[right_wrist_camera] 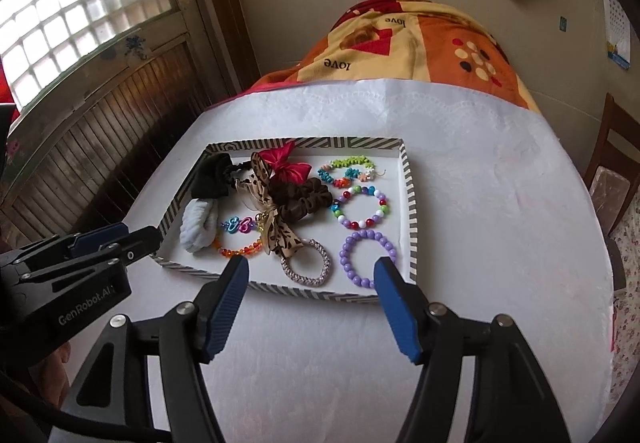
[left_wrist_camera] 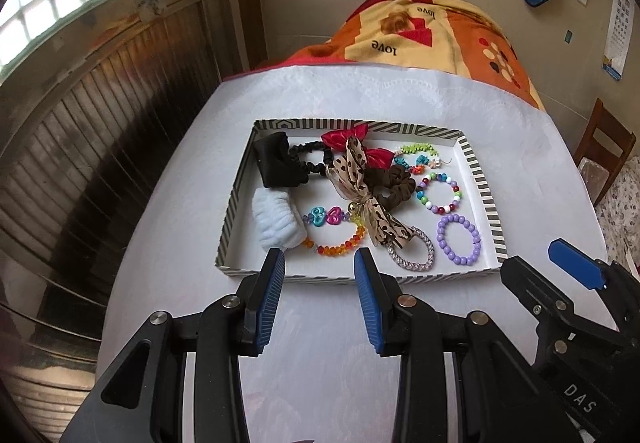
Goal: Organize jewelry
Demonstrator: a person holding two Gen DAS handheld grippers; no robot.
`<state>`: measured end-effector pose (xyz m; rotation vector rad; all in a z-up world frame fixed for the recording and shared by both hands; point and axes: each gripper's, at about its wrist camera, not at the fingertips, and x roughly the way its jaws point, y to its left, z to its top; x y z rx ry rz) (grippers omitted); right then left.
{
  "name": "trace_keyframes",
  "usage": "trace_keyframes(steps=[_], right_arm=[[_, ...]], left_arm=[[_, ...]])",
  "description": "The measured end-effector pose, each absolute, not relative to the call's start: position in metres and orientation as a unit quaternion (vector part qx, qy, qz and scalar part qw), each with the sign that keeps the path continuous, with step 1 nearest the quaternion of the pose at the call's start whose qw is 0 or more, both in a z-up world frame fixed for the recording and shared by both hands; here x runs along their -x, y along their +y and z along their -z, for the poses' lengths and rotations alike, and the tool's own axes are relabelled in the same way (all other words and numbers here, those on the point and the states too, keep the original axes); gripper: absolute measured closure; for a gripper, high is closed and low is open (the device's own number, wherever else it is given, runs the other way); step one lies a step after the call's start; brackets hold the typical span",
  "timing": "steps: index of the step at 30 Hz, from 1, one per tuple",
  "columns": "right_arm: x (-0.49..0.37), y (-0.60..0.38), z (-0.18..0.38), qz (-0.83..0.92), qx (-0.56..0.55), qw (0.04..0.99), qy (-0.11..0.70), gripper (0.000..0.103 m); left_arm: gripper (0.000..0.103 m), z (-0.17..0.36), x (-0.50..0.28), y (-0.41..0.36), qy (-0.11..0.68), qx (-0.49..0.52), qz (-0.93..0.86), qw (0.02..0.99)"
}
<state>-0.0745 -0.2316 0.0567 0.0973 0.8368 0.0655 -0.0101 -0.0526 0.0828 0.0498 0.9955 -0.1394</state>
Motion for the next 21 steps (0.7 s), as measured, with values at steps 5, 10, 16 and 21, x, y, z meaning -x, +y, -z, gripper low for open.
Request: trace_keyframes(steps=[5, 10, 16, 21], right_arm=[[0.085, -0.233, -0.060, -0.035, -0.043, 0.913, 0.405, 0.034], [0.090, -0.233, -0.064, -0.040, -0.039, 0.914, 0.402, 0.034], [0.096, -0.229, -0.067, -0.048, -0.028, 0.913, 0.404, 0.033], [0.100, -0.229, -0.068, -0.051, -0.025, 0.913, 0.403, 0.033]], left_arm=[[0.088, -0.088, 0.024, -0.051, 0.471, -0.024, 0.061, 0.880], [0.088, -0.092, 0.036, -0.050, 0.464, -0.023, 0.052, 0.884], [0.088, -0.094, 0.046, -0.047, 0.462, -0.018, 0.047, 0.885], [0.088, -0.096, 0.052, -0.045, 0.460, -0.016, 0.042, 0.887]])
